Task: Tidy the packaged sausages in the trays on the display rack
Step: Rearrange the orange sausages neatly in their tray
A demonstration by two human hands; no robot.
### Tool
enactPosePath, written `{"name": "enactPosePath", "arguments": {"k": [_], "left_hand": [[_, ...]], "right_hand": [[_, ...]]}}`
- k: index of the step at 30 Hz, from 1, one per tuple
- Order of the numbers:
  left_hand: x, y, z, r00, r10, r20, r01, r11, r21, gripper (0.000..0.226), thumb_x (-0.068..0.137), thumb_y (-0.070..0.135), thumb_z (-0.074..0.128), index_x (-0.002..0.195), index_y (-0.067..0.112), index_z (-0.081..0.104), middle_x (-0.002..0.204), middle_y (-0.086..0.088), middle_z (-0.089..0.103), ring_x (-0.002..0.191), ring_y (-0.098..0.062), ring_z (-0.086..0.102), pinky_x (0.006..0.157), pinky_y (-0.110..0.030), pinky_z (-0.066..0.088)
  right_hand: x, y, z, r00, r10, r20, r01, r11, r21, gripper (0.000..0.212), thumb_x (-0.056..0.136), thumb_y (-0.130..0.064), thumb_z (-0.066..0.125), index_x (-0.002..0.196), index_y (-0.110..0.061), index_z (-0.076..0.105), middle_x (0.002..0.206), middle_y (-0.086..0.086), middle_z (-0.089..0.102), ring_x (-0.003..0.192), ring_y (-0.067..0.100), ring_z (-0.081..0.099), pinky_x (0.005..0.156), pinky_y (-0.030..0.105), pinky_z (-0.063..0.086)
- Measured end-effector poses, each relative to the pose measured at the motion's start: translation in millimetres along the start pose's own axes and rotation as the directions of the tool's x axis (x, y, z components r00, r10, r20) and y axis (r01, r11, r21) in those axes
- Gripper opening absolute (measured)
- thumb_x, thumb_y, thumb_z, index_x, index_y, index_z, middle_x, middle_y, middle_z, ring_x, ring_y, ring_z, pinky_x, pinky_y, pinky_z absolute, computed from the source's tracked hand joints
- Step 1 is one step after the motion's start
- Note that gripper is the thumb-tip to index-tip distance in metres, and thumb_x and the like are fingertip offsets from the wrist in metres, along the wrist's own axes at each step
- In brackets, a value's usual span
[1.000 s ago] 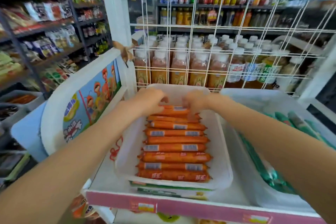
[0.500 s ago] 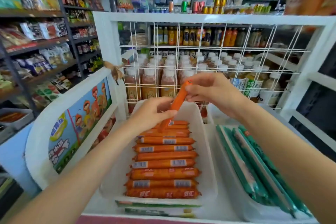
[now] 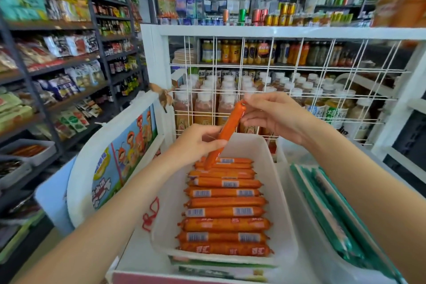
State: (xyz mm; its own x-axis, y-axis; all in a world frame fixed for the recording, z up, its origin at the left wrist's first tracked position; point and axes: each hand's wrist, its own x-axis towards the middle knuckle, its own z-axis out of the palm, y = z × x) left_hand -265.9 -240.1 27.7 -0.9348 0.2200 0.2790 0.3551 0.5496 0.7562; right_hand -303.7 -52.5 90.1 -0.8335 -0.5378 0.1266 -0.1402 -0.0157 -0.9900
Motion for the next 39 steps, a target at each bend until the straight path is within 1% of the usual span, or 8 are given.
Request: {"name": "enactPosePath", "arguments": {"k": [8, 16, 23, 25, 27, 31, 35, 39], "left_hand": [[2.1, 7.2, 2.9, 1.0, 0.026, 0.0, -0.026, 0.999, -0.021, 0.02, 0.089, 0.015, 0.057, 0.107, 0.019, 0.063, 0.096, 0.007, 0.066, 0.091, -0.01, 0.064, 0.088, -0.028, 0.049], [3.0, 9.9, 4.0, 0.998, 0.051, -0.02, -0.05, 0.996, 0.072, 0.026, 0.088, 0.019, 0.058, 0.114, 0.014, 0.064, 0.105, 0.001, 0.061, 0.097, -0.014, 0.061, 0.082, -0.014, 0.044], [-2.0, 7.9, 4.4, 0.997, 0.067, -0.05, -0.063, 0.995, 0.08, 0.028, 0.089, 0.019, 0.056, 0.117, 0.018, 0.061, 0.104, 0.008, 0.06, 0.093, -0.003, 0.057, 0.075, -0.006, 0.042], [-2.1, 8.0, 3.9, 0.996, 0.05, -0.071, -0.05, 0.999, 0.007, 0.031, 0.089, 0.017, 0.056, 0.12, 0.017, 0.06, 0.105, 0.008, 0.062, 0.095, -0.005, 0.059, 0.081, -0.013, 0.046], [-2.7, 11.4, 1.4, 0.991, -0.045, -0.128, 0.018, 0.979, -0.205, 0.029, 0.09, 0.016, 0.054, 0.119, 0.013, 0.059, 0.102, 0.004, 0.065, 0.093, -0.011, 0.063, 0.078, -0.022, 0.054], [0.6, 20.7, -10.1, 0.9, -0.414, -0.135, 0.17, 0.619, -0.767, 0.011, 0.09, 0.017, 0.055, 0.091, 0.009, 0.063, 0.078, -0.002, 0.064, 0.076, -0.013, 0.063, 0.069, -0.024, 0.055], [5.6, 21.9, -13.7, 0.877, -0.46, -0.138, 0.158, 0.548, -0.821, 0.012, 0.089, 0.018, 0.057, 0.092, 0.009, 0.064, 0.078, -0.002, 0.065, 0.077, -0.015, 0.063, 0.071, -0.024, 0.055], [6.9, 24.4, -13.3, 0.881, -0.45, -0.144, 0.12, 0.508, -0.853, 0.021, 0.09, 0.018, 0.056, 0.106, 0.006, 0.063, 0.083, -0.004, 0.067, 0.078, -0.014, 0.065, 0.069, -0.023, 0.056]], "right_hand": [[-2.1, -8.3, 2.2, 0.998, -0.053, -0.042, 0.051, 0.997, -0.052, 0.022, 0.088, -0.015, 0.056, 0.07, -0.01, 0.069, 0.066, 0.005, 0.07, 0.055, 0.011, 0.065, 0.056, 0.017, 0.054], [-7.8, -6.6, 3.9, 0.995, -0.071, -0.073, 0.067, 0.996, -0.051, 0.021, 0.091, -0.015, 0.053, 0.078, -0.005, 0.066, 0.065, 0.003, 0.071, 0.055, 0.009, 0.065, 0.057, 0.016, 0.054], [-11.5, -2.4, 4.5, 0.997, -0.05, -0.056, 0.051, 0.998, 0.024, 0.019, 0.091, -0.013, 0.052, 0.084, -0.004, 0.067, 0.07, 0.005, 0.072, 0.06, 0.011, 0.067, 0.058, 0.017, 0.054], [-10.7, 0.0, 4.6, 0.995, -0.049, -0.09, 0.056, 0.995, 0.083, 0.018, 0.092, -0.013, 0.05, 0.091, -0.004, 0.066, 0.074, 0.005, 0.072, 0.067, 0.012, 0.068, 0.064, 0.019, 0.055], [-10.9, 4.7, 3.1, 0.987, -0.083, -0.139, 0.078, 0.996, -0.043, 0.015, 0.091, -0.012, 0.054, 0.1, -0.007, 0.065, 0.085, 0.006, 0.071, 0.074, 0.012, 0.068, 0.073, 0.024, 0.056], [-18.9, 14.4, 11.4, 0.988, -0.154, 0.001, 0.138, 0.882, -0.451, 0.027, 0.082, -0.005, 0.065, 0.106, -0.017, 0.059, 0.092, 0.002, 0.067, 0.071, 0.001, 0.065, 0.073, 0.02, 0.055], [-22.7, 20.9, 26.9, 0.973, -0.192, 0.128, 0.23, 0.823, -0.519, 0.044, 0.075, -0.008, 0.074, 0.112, -0.022, 0.055, 0.096, 0.005, 0.07, 0.085, 0.014, 0.067, 0.082, 0.029, 0.054], [-22.3, 25.3, 34.6, 0.957, -0.257, 0.133, 0.284, 0.757, -0.588, 0.049, 0.071, -0.012, 0.078, 0.111, -0.025, 0.054, 0.088, -0.005, 0.069, 0.079, 0.006, 0.065, 0.077, 0.024, 0.055]]}}
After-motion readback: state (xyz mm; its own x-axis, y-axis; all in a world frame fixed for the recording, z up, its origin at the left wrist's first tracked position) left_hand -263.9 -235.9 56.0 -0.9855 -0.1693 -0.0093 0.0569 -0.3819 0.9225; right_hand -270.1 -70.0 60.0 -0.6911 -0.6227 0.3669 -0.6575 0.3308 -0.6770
